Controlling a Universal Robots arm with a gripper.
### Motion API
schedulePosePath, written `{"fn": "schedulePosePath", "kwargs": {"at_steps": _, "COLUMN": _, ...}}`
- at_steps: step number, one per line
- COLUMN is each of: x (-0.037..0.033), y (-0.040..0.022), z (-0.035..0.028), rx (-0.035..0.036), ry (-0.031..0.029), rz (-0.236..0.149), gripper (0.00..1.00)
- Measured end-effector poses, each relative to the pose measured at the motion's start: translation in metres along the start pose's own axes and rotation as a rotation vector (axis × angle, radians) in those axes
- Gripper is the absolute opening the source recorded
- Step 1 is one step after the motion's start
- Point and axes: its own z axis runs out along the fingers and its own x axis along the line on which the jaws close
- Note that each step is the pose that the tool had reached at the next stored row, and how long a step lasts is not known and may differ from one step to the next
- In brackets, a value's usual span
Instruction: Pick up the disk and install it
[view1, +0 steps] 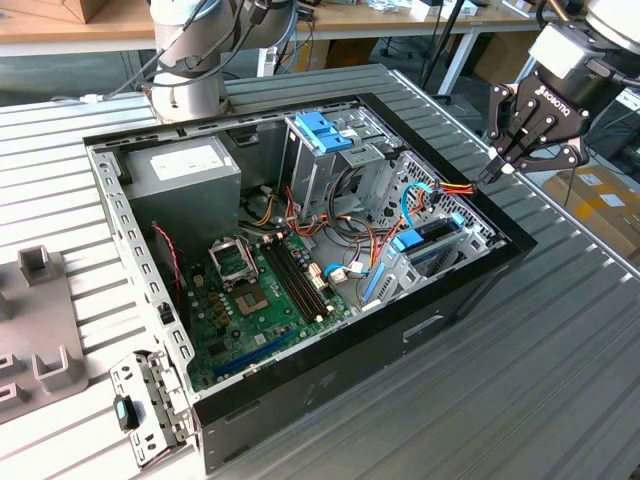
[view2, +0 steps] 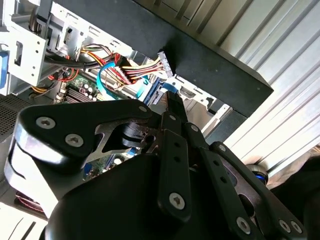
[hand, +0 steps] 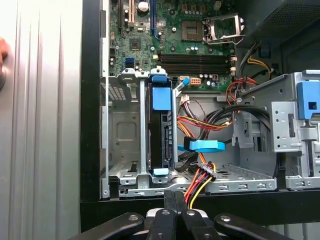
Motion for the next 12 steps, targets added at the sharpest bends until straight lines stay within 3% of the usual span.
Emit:
{"fn": "schedulePosePath", "kwargs": {"at_steps": 4, "x": 0.0000, "y": -0.0001, "z": 0.0000, "rx": 0.0003, "ry": 0.0001, "rz": 0.000, "gripper": 0.11}}
{"fn": "schedulePosePath", "kwargs": {"at_steps": 6, "x": -0.0001, "y": -0.0002, "z": 0.0003, "rx": 0.0126, "ry": -0.0002, "rz": -0.001, "gripper": 0.11}}
{"fn": "schedulePosePath", "kwargs": {"at_steps": 8, "x": 0.0000, "y": -0.0001, "z": 0.0005, "rx": 0.0339, "ry": -0.0004, "rz": -0.003, "gripper": 0.11}}
{"fn": "schedulePosePath", "kwargs": {"at_steps": 10, "x": 0.0001, "y": -0.0002, "z": 0.0009, "rx": 0.0597, "ry": -0.0009, "rz": -0.005, "gripper": 0.11}}
{"fn": "schedulePosePath", "kwargs": {"at_steps": 12, "x": 0.0001, "y": -0.0002, "z": 0.0009, "rx": 0.0628, "ry": -0.0009, "rz": -0.006, "gripper": 0.11}}
